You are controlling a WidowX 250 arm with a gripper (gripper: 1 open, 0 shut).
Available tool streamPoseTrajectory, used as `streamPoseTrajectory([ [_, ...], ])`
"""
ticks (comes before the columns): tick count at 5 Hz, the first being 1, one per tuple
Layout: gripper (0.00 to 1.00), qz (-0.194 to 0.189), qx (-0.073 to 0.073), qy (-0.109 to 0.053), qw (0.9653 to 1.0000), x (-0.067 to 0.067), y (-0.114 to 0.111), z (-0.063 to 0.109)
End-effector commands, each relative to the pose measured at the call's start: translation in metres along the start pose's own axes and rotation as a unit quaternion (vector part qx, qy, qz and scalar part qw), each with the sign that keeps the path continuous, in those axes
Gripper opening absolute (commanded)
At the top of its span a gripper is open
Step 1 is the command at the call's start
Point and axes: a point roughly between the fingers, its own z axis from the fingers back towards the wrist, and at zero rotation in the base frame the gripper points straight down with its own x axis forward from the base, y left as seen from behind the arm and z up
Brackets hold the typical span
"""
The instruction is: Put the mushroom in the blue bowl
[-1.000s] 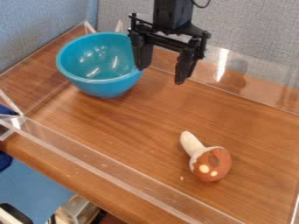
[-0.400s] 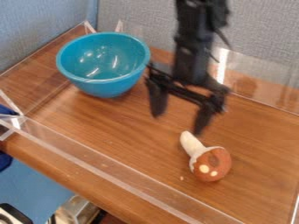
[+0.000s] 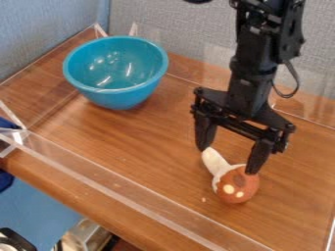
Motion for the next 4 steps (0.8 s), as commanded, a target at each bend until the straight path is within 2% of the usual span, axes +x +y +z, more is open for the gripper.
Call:
streamPoseTrajectory([
  [1, 1.00, 0.003, 0.000, -0.021, 0.9998, 0.006, 0.002, -0.001],
  [4, 1.00, 0.012, 0.006, -0.026, 0.9996, 0.017, 0.006, -0.026],
])
